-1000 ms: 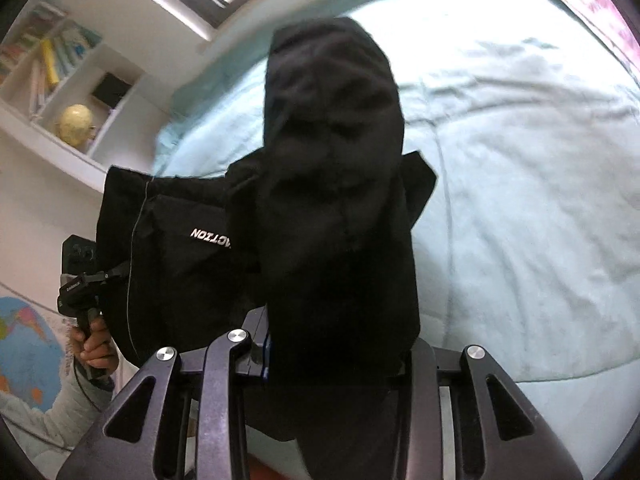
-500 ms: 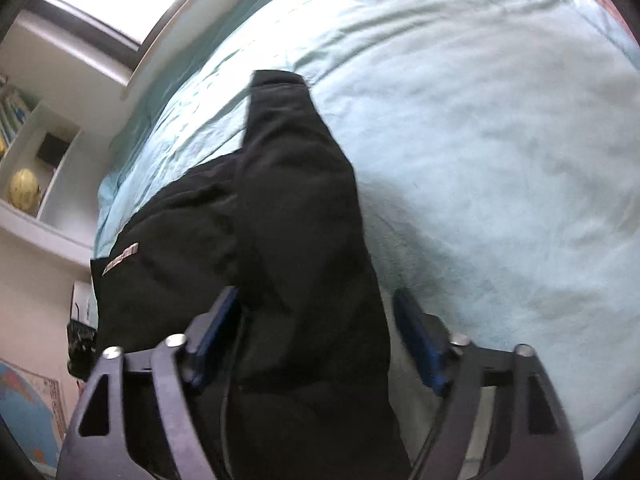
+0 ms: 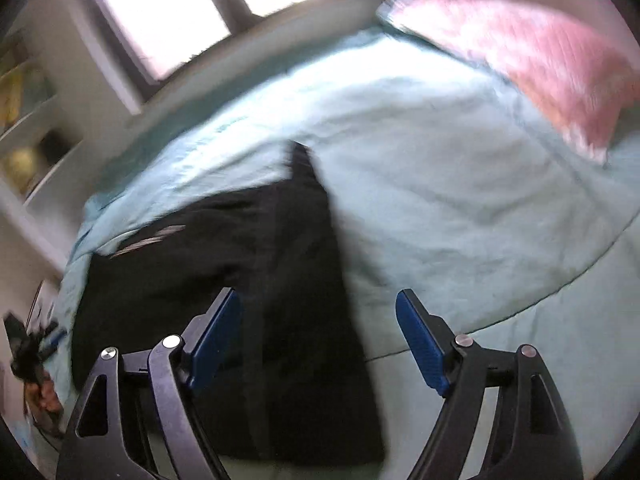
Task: Fold large clothes
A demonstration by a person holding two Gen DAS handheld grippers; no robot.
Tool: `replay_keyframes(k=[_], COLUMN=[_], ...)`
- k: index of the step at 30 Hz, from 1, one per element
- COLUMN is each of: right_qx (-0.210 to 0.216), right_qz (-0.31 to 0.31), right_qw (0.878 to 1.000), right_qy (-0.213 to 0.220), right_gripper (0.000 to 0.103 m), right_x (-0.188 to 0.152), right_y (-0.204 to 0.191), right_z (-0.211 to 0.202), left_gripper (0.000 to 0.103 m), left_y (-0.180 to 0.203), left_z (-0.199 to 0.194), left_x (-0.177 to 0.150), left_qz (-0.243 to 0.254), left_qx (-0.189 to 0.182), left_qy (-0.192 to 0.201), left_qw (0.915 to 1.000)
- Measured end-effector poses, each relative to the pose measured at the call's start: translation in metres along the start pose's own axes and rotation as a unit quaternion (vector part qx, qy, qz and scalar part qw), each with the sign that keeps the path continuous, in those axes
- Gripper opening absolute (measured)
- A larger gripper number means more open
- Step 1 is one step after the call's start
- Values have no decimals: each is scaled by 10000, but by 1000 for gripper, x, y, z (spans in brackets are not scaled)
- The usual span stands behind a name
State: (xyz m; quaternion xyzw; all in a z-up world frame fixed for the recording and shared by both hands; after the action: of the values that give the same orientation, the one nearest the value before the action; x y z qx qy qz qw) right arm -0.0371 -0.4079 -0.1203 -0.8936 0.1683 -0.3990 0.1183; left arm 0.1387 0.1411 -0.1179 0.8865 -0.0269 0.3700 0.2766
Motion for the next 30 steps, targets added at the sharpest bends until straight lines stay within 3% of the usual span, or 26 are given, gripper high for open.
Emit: replay_keyframes(k=[3, 5, 6, 9, 11, 14, 16, 21, 24, 28, 30], right_qx=[81, 100, 130, 178, 67, -358, -434, -590, -604, -557, -648], right_qz=[-585, -825, -908, -1082, -1098, -1232, -1134, -1264, -1288, -960, -884], right_qw=[9980, 9964, 9957, 9938, 9930, 9878, 9870, 9862, 9864, 9906, 9911], right_qy=[246, 172, 126, -176, -433, -884, -1052, -896, -819, -796, -750], right_gripper=[84, 84, 84, 84, 84, 84, 87, 89, 90, 90, 90], right_x=[5, 5, 0, -2, -9, -27, -38, -46, -49, -49, -49], right_y=[-62, -105, -105, -156, -170, -171, -166, -166, -167, -163, -166], right_z=[-31, -26, -31, 14, 46, 100, 129, 137, 137, 122, 103], left_gripper=[68, 69, 69, 69, 69, 69, 71, 73, 73, 73, 73], left_y=[57, 88, 102, 124, 130, 120, 110, 103, 107, 120, 130], left_z=[-11, 0, 10, 39, 70, 117, 135, 149, 148, 128, 110], left_x=[0, -8, -11, -21, -34, -54, -62, -57, -58, -58, -55], left_qz=[646, 849, 862, 909, 1117, 1317, 1202, 930, 1042, 1261, 1427], left_qx=[94, 93, 23, 37, 404, 1076, 1233, 1232, 1251, 1468, 1837], left_qy=[100, -129, -240, -359, -501, -903, -907, -923, -823, -769, -667], left_qw=[9978, 9963, 9960, 9952, 9917, 9813, 9809, 9837, 9832, 9781, 9703])
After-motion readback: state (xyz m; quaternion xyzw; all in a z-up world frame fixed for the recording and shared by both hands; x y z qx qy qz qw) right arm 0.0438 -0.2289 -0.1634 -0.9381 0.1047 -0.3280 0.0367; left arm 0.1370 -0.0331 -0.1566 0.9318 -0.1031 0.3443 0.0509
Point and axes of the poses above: each gripper's, at about its wrist camera, not at the fingertips, and z roughly the way its jaws point, y to its right, x to its top, the point moved 5 cm from there along z, roughly the way its jaws point, and after that the axes turned 3 degrees about -z, right-handed, at the moved point
